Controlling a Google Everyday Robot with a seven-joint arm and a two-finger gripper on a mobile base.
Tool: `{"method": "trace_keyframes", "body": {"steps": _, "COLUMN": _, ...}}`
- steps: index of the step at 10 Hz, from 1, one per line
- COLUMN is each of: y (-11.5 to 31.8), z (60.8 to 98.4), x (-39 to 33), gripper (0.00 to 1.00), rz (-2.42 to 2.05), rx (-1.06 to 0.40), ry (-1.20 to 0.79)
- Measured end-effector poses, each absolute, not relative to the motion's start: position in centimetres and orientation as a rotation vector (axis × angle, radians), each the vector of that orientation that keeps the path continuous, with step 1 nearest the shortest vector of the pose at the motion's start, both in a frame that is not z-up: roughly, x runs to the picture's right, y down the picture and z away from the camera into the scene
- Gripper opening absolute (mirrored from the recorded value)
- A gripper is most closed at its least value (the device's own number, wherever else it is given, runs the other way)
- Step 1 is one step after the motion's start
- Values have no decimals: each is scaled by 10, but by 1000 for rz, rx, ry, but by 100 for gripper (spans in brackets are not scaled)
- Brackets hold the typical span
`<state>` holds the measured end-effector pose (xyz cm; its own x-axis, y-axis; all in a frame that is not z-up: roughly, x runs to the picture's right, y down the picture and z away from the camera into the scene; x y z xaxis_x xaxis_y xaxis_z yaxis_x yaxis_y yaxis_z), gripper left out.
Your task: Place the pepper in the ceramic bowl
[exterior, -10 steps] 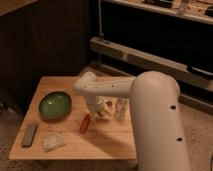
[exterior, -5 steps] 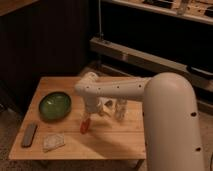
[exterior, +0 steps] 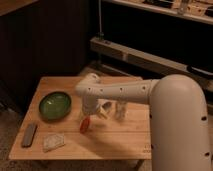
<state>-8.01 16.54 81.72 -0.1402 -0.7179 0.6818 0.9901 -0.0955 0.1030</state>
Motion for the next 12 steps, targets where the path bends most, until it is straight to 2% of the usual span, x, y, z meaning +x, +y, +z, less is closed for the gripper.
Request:
{"method": "trace_keyframes", "body": {"steps": 5, "y": 167, "z": 833, "x": -108, "gripper": 83, "rz": -1620, "rx": -481, "ry": -674}}
{"method": "trace_keyframes", "body": {"steps": 12, "y": 190, "z": 855, "x": -127, "gripper": 83, "rz": -1596, "rx": -526, "ry": -755}}
